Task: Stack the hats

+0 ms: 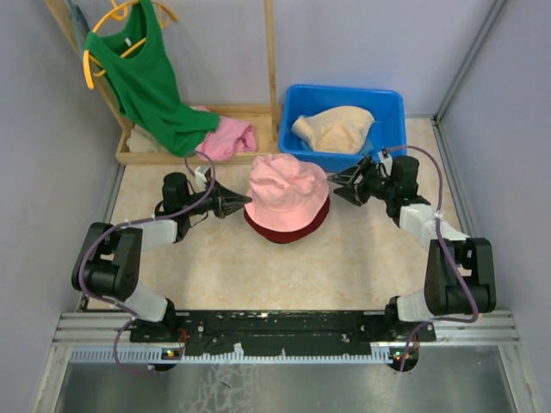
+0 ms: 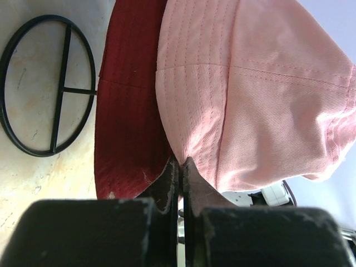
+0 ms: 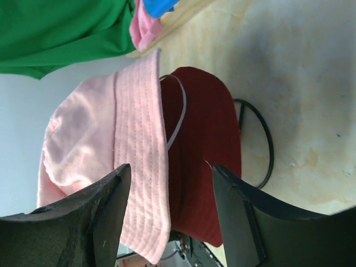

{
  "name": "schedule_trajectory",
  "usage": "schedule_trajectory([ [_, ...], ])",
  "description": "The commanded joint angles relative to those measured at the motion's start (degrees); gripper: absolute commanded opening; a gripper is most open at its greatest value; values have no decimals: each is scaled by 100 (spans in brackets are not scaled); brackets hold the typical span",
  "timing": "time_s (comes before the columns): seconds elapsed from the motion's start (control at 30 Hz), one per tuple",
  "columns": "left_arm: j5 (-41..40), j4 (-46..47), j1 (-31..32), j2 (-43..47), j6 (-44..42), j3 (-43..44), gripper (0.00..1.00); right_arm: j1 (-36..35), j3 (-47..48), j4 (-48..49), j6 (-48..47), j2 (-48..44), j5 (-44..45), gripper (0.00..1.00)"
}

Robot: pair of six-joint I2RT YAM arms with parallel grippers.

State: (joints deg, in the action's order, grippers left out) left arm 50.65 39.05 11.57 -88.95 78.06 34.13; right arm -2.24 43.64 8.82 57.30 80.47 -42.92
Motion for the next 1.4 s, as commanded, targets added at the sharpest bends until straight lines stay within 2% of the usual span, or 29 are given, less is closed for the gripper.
schedule_trajectory([
  [0.0, 144, 123, -24, -141, -149, 210, 0, -4, -207, 1718, 900, 152, -605, 61],
  [0.37, 142, 146, -24, -261, -120, 339, 0, -75, -426, 2684, 1489, 435, -804, 60],
  [0.57, 126, 191, -24, -312, -81, 350, 0, -266, -390, 3016, 1649, 691, -750, 53],
  [0.73, 141, 192, -24, -314, -81, 355, 0, -285, -435, 3368, 1837, 902, -727, 37],
  [0.87, 153, 187, -24, -324, -97, 349, 0, -281, -569, 3451, 1901, 924, -679, 8],
  [0.93, 154, 201, -32, -348, -131, 325, 0, -262, -721, 3457, 1878, 889, -649, 0],
  [1.37, 273, 420, -260, -662, -523, -124, 0, -206, -1241, 3324, 1310, 1057, -534, 0],
])
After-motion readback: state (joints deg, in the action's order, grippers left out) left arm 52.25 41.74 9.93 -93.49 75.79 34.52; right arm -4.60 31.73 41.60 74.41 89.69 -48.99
